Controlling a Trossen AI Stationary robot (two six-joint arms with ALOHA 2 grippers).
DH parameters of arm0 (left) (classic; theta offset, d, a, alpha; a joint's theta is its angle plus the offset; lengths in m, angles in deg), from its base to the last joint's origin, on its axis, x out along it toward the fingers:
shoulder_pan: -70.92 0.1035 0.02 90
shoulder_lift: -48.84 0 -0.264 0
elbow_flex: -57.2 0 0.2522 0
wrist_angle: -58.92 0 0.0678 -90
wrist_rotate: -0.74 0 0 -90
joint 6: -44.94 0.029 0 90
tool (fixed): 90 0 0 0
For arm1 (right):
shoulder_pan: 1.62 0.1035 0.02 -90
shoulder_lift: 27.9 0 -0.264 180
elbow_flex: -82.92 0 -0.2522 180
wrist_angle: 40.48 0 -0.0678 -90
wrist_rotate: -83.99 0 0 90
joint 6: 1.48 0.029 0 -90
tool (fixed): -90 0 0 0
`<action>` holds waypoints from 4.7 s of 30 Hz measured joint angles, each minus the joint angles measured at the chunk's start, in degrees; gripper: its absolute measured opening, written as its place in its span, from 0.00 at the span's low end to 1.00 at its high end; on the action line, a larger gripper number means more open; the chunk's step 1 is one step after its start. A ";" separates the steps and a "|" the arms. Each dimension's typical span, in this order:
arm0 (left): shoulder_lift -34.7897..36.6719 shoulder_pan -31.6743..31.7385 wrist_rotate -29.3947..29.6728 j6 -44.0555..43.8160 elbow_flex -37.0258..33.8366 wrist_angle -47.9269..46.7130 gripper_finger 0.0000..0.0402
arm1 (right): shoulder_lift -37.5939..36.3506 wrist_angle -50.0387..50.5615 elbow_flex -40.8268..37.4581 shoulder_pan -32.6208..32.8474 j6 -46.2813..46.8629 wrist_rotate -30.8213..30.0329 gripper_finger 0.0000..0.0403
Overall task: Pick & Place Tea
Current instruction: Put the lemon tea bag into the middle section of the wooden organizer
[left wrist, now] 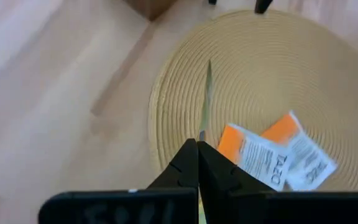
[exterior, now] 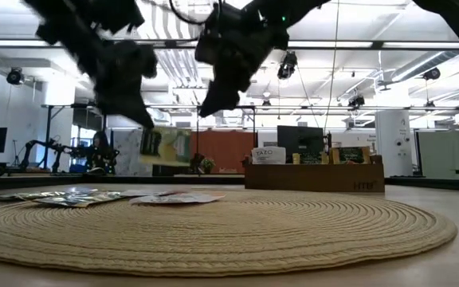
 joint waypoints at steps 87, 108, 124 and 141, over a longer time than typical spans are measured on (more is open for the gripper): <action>9.11 19.59 -9.90 -21.81 -5.81 54.78 0.16 | -32.16 -52.92 -28.25 -0.25 40.36 -25.81 0.02; -5.08 22.00 -34.89 -15.74 7.86 56.75 0.16 | -31.57 -53.43 -28.25 4.03 42.66 -38.11 0.02; -11.42 22.00 -39.30 -11.36 14.32 56.50 0.11 | -31.57 -53.00 -28.25 4.00 40.91 -39.20 0.02; -11.48 23.35 -38.58 -4.36 13.97 50.61 0.00 | -32.52 -42.48 -26.83 3.60 40.56 -33.03 0.37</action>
